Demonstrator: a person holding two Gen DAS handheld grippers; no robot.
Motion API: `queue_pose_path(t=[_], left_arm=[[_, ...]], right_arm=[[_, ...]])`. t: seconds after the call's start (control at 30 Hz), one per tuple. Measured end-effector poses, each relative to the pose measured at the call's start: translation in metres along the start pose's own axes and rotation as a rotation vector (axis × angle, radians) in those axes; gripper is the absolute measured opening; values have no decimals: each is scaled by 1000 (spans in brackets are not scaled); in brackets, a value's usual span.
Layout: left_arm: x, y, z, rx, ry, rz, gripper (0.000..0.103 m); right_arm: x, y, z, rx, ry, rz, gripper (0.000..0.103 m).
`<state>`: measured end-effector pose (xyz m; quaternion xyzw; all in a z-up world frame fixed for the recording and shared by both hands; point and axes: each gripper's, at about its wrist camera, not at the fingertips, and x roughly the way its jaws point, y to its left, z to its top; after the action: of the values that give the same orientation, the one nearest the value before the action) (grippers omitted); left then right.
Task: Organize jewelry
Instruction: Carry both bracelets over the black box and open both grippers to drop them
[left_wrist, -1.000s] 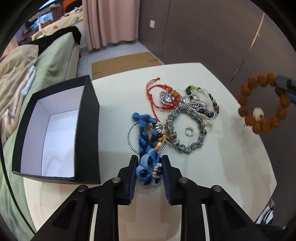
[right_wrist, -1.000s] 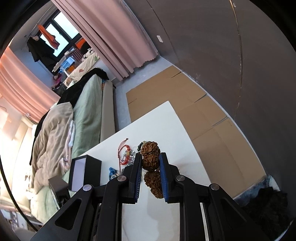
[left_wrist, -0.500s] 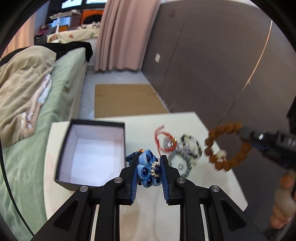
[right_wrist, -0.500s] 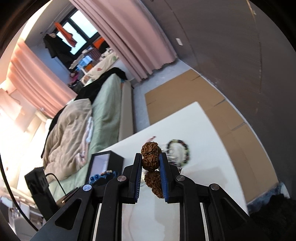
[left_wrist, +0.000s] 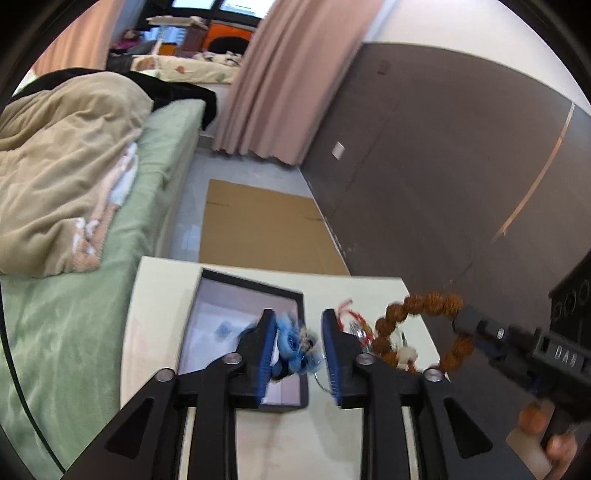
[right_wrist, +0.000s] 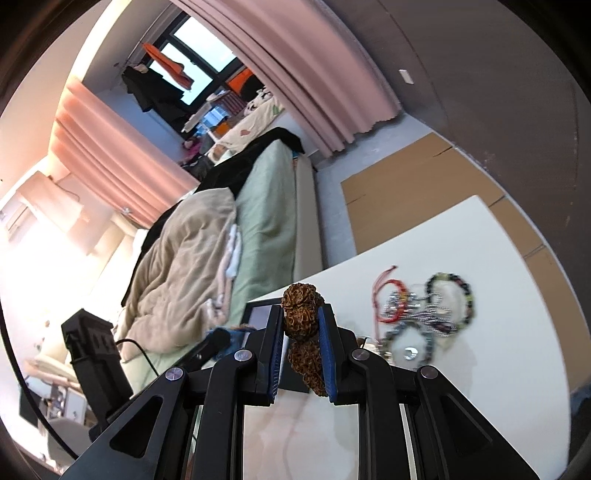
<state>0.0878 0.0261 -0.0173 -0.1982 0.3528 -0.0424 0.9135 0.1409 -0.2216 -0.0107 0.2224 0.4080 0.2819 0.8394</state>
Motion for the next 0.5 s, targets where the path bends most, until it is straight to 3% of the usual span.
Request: queue_pose_path(t=[0.07, 0.1, 0.17, 0.5], left_arm=[[-5, 4, 5, -19, -32, 0, 83], [-9, 8, 6, -38, -62, 0, 89], [-16, 17, 10, -77, -108, 4, 93], [-15, 55, 24, -173, -97, 39, 93]], right_arm=[[7, 4, -1, 2, 7, 18, 20], [12, 6, -1, 3, 12, 31, 20], [21, 12, -1, 2, 24, 57, 20], [56, 38, 0, -19, 51, 157, 20]])
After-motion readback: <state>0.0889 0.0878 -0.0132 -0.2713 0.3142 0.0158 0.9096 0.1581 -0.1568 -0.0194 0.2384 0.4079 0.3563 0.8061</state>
